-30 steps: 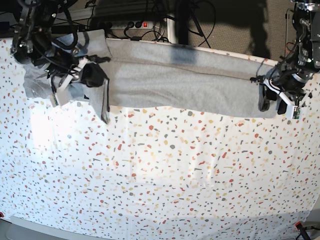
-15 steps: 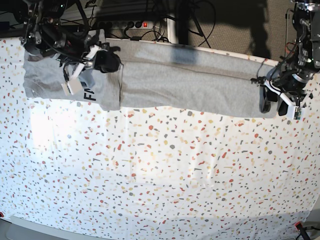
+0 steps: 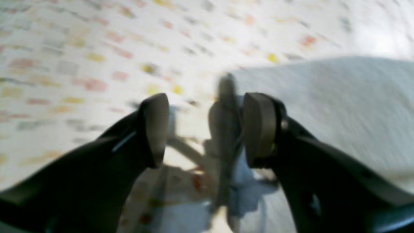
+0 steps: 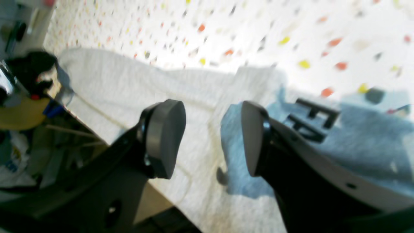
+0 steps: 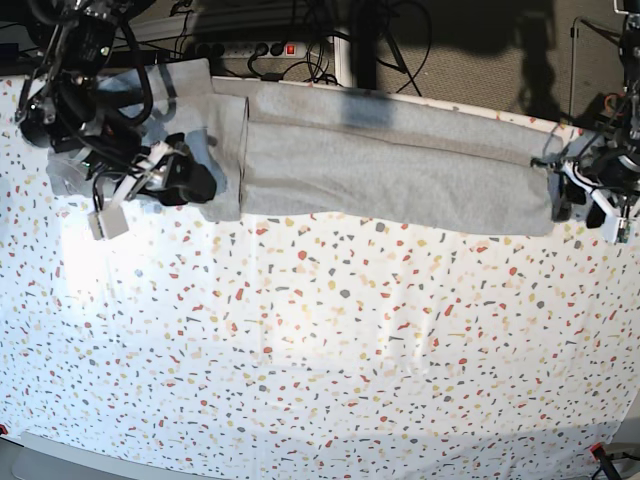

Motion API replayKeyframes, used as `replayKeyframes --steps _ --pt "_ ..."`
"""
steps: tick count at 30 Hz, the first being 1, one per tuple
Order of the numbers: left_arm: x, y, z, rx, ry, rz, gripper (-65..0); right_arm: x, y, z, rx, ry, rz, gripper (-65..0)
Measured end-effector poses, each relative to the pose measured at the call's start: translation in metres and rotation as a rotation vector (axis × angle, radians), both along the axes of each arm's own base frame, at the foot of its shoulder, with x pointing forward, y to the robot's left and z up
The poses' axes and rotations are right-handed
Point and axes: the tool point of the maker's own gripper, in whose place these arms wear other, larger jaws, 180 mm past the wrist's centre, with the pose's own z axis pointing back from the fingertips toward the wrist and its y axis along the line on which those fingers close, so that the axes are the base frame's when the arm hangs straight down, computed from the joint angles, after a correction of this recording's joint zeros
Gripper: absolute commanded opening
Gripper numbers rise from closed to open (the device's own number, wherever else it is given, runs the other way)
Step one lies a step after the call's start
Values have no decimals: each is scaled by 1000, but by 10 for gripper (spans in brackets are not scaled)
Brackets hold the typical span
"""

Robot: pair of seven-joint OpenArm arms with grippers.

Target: Fold the T-shirt properly

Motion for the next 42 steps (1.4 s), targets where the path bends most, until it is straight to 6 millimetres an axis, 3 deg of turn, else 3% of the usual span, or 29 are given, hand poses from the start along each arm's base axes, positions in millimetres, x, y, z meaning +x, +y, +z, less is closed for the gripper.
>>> replayKeyframes --steps 6,16,21,24,27,29,35,38,42 --pt "-20 1 -36 -154 101 16 -298 0 -4 0 -2 -1 -11 -329" --pt "-36 -29 -38 -433 229 -64 -309 0 -4 0 -2 0 -12 -329" --pt "-40 -31 -40 -438 253 -73 -393 0 -4 0 -2 -1 -12 -329" --pt "-39 -31 -39 -442 250 -68 -490 0 -4 0 -2 0 -12 -329" --pt "-40 -35 -40 -464 250 -65 -635 0 -4 0 -2 0 -12 -329" --pt "-40 -35 -40 -466 249 -65 -650 0 -4 0 -2 -1 -12 -329" --pt "-14 -16 -22 -423 98 -22 -650 6 -10 -1 -47 -7 -27 -329" --pt "3 13 -29 -239 115 49 -650 7 -14 -2 -69 -8 -37 -329" --pt "32 49 -14 -84 49 143 -650 8 -13 0 -63 -19 -41 -329"
